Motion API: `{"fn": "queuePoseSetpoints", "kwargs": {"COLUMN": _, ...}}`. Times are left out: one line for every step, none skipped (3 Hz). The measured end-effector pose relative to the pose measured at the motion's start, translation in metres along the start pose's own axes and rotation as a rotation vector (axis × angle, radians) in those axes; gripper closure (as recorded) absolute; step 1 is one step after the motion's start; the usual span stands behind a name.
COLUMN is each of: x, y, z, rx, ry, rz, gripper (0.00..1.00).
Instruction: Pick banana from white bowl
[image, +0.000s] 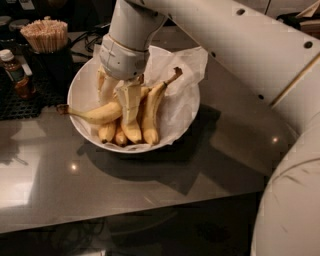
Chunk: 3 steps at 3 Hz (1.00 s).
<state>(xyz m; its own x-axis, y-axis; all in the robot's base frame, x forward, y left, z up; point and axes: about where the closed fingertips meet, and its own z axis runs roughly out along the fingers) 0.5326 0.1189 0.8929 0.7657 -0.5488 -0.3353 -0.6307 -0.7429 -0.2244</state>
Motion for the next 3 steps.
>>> {"fn": "queuePoseSetpoints", "kwargs": {"x": -0.0007, "y": 0.0007, "z": -0.0010, "rx": 0.000, "ry": 0.000, "rz": 0.000, "gripper": 0.88}}
{"fn": "queuePoseSetpoints", "kwargs": {"x": -0.0007, "y": 0.0007, "z": -0.0010, "rx": 0.000, "ry": 0.000, "rz": 0.000, "gripper": 1.00}}
{"fn": "queuePoseSetpoints", "kwargs": {"x": -0.0059, "y": -0.0034, "z": -0.0054, "rx": 0.041, "ry": -0.007, "rz": -0.036, "gripper": 1.00}}
